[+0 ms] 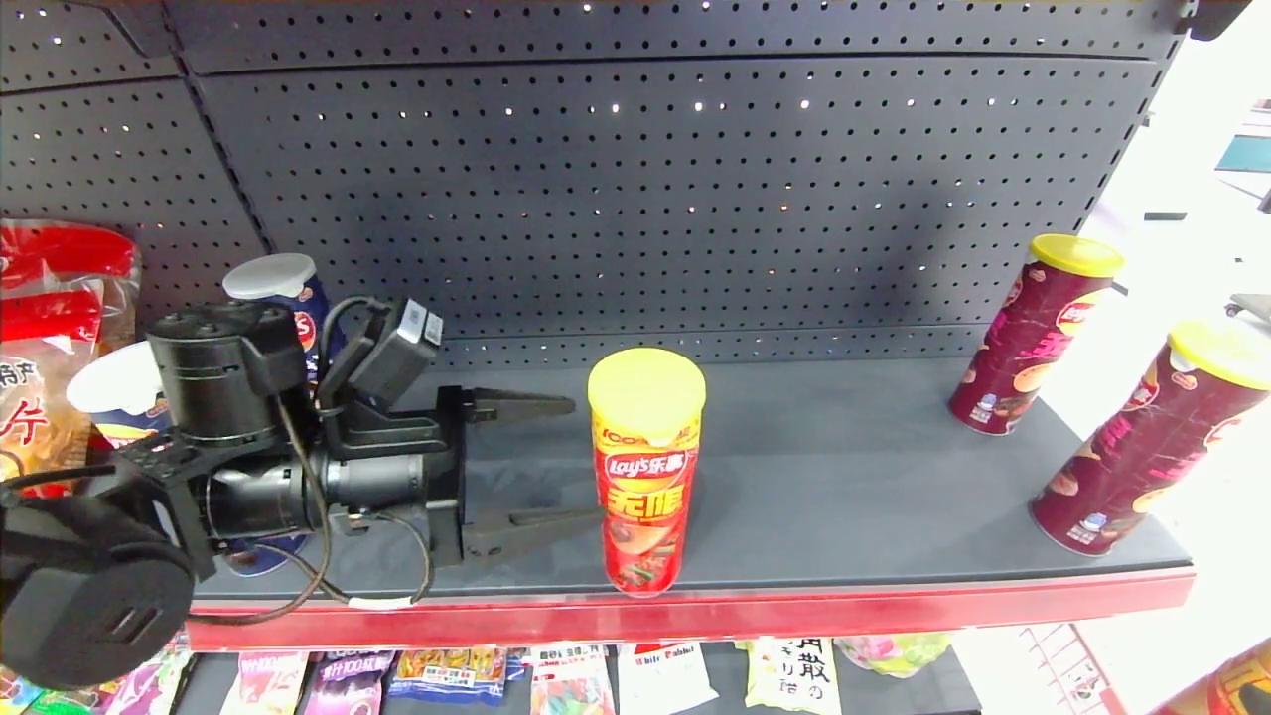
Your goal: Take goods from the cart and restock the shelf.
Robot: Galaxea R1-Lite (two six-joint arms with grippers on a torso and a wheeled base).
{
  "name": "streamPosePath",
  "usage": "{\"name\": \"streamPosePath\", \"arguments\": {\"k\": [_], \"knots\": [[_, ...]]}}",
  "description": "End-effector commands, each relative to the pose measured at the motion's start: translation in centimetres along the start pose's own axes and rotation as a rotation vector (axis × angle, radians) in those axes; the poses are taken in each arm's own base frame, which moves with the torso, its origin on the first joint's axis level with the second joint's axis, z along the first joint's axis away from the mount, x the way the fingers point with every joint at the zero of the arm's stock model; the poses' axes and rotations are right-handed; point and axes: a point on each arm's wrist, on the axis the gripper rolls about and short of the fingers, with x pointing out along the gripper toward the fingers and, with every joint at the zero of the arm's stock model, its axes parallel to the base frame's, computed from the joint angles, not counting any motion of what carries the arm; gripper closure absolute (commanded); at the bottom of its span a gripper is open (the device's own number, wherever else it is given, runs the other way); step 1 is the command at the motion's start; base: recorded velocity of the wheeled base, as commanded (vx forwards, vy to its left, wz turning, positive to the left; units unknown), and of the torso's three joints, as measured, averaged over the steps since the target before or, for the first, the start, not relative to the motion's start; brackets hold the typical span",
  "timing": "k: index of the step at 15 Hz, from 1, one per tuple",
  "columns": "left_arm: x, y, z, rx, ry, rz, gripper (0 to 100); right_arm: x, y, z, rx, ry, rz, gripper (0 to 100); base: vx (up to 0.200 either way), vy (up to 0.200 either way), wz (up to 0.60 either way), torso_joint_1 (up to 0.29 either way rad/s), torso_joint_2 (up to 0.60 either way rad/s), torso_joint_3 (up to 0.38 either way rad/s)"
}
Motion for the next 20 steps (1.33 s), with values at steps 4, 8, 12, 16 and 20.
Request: {"name": "streamPosePath", "arguments": {"k": [4, 8, 12, 16, 20], "knots": [[-4.3, -4.3, 1.1, 0.031, -0.033, 0.201, 0, 2.6, -0.2, 5.2, -0.032, 0.049, 0.164, 100, 0.000, 0.000, 0.00, 0.000, 0.00, 0.000], [-6.1, -6.5, 1.8, 0.010, -0.080, 0.216, 0, 8.8, 0.5, 8.4, -0.101, 0.100, 0.278, 100, 0.000, 0.000, 0.00, 0.000, 0.00, 0.000], [-6.5, -6.8, 2.1, 0.024, -0.093, 0.272, 0, 16.8, 0.6, 11.0, -0.098, 0.124, 0.280, 100, 0.000, 0.000, 0.00, 0.000, 0.00, 0.000], [-6.9, -7.2, 2.2, 0.011, -0.080, 0.298, 0, 25.7, 2.1, 13.5, -0.123, 0.005, 0.279, 100, 0.000, 0.000, 0.00, 0.000, 0.00, 0.000], [-7.0, -7.4, 1.5, -0.001, -0.062, 0.300, 0, 30.8, 5.3, 13.8, -0.145, 0.008, 0.320, 100, 0.000, 0.000, 0.00, 0.000, 0.00, 0.000]]}}
